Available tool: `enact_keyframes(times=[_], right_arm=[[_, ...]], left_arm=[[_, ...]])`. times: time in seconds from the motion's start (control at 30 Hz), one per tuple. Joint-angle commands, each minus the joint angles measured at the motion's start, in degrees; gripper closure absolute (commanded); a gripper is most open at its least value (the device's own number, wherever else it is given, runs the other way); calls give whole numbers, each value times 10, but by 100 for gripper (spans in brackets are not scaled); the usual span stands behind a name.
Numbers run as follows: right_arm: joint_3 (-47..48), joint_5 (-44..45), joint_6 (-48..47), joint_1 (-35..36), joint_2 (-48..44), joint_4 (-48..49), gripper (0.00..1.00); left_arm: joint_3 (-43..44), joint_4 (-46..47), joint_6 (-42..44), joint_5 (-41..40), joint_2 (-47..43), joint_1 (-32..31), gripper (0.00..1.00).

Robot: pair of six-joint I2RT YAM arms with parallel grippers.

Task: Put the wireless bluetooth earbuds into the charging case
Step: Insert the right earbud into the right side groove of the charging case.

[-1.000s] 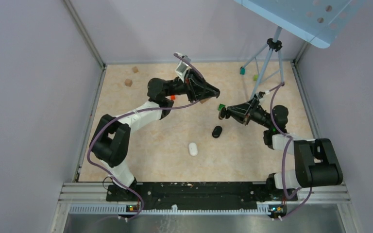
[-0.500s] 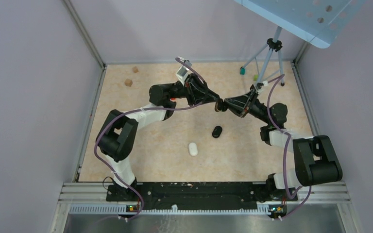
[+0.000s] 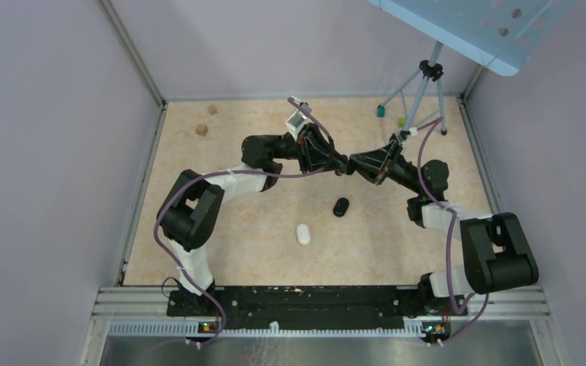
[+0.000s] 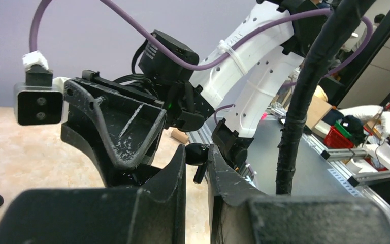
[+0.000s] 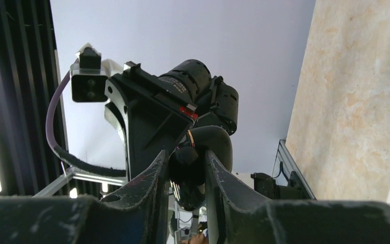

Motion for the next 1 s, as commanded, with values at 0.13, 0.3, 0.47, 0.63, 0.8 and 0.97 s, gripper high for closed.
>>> enact_keyframes(times=[0.13,0.3,0.47,0.63,0.8,0.97], right_arm=[[29,5,-27,8,-45,-71,100],[26,8,-27,8,-64,-108,100],[24,9,-33,8,-79,-132,100],[19,14,-30,8,-84,-126,100],[22,16,-37,8,-92,-131,100],[22,16,-38,8,-93,-130,100]], left_arm=[[9,74,35,19,0,-6,100],[9,58,56,29,-1,-8,100],[4,35,83,30,-4,-8,100],[-1,-35,149,29,-19,-12,100],[-8,-70,186,21,-26,-16,100],[-10,-115,227,15,-34,-18,100]])
